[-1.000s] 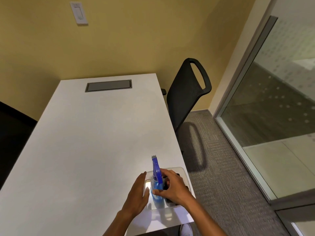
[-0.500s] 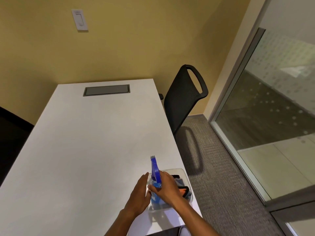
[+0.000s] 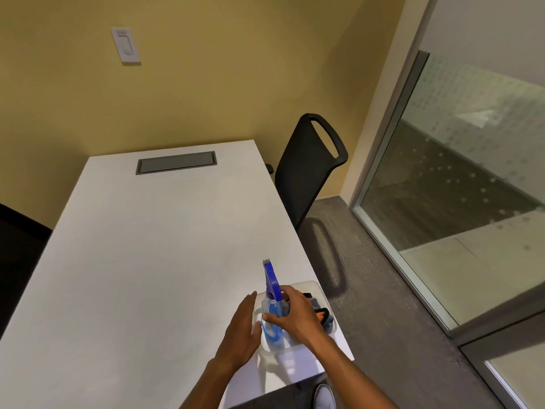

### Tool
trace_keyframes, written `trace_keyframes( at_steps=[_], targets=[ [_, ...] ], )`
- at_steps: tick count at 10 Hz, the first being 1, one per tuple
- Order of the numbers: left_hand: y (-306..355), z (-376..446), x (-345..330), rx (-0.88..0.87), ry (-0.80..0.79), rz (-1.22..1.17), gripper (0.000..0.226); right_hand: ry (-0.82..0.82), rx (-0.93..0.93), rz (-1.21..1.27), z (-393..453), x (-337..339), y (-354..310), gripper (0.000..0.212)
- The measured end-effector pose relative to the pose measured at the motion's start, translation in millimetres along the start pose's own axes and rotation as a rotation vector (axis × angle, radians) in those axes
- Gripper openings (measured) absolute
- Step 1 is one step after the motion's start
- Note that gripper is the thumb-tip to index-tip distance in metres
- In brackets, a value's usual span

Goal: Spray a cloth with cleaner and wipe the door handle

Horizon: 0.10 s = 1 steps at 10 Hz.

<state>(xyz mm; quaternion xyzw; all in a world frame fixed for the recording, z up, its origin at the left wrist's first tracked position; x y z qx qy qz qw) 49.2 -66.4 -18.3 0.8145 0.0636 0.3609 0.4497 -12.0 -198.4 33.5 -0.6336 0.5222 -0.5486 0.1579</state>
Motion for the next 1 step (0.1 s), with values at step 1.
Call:
trace_keyframes(
  at_steps=[1],
  targets=[
    [7.2, -4.0, 7.0, -0.027, 0.022, -0.026, 0.062, 0.052, -0.039, 0.089, -11.1, 7.4, 15.4, 0.068]
  ],
)
Point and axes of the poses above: each hand's wrist, its own z-axis towards the middle knuckle, its own x-axis out of the back of the hand, y = z × x, the point moved 6 cm from there along z, towards the middle knuckle, and after that the axes turned 5 degrees about -y, right-handed, at the moved point
